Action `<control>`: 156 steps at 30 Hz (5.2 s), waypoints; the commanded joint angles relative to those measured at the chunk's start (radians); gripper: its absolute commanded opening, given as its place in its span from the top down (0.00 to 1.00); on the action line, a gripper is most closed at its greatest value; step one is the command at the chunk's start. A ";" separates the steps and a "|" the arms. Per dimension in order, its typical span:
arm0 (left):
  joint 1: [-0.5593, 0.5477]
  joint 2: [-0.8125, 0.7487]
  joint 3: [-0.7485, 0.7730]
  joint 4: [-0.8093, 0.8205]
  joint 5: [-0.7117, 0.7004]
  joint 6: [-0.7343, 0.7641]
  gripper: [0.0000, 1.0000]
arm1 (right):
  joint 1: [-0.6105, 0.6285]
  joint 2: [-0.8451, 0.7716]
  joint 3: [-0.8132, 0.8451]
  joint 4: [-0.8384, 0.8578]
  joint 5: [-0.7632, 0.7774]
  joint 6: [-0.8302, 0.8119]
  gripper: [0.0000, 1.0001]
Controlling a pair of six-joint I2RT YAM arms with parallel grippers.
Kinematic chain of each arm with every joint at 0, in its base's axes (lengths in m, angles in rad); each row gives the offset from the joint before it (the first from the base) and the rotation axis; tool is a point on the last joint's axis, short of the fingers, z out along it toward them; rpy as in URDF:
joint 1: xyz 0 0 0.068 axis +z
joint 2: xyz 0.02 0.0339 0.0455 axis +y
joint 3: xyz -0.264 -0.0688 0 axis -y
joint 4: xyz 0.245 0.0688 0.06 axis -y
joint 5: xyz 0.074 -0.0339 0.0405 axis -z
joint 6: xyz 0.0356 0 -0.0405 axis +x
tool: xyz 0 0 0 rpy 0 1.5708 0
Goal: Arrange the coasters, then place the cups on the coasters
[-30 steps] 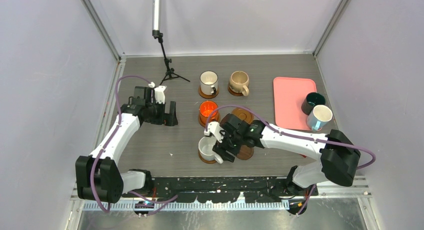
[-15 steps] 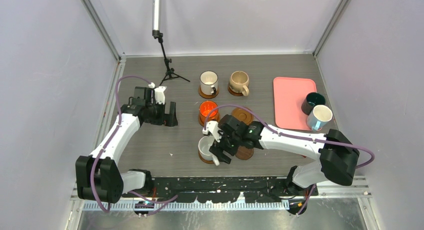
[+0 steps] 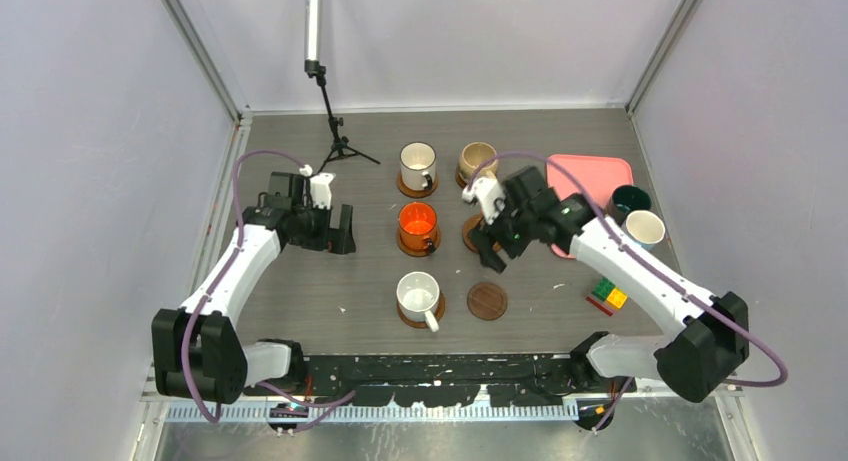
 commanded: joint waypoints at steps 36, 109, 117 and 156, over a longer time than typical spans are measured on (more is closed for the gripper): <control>-0.011 0.074 0.096 0.030 -0.012 -0.017 0.00 | -1.101 0.023 0.019 -0.131 0.207 0.388 0.32; -0.011 0.178 0.119 0.106 0.042 -0.030 0.00 | -1.119 -0.335 -0.057 -0.004 -0.054 0.110 1.00; -0.011 0.166 0.125 0.106 0.042 -0.049 0.00 | -1.021 -0.282 0.053 -0.008 -0.165 0.148 1.00; -0.009 0.207 0.222 0.022 -0.027 0.014 0.00 | -0.265 -0.019 -0.288 0.700 -0.054 -0.008 1.00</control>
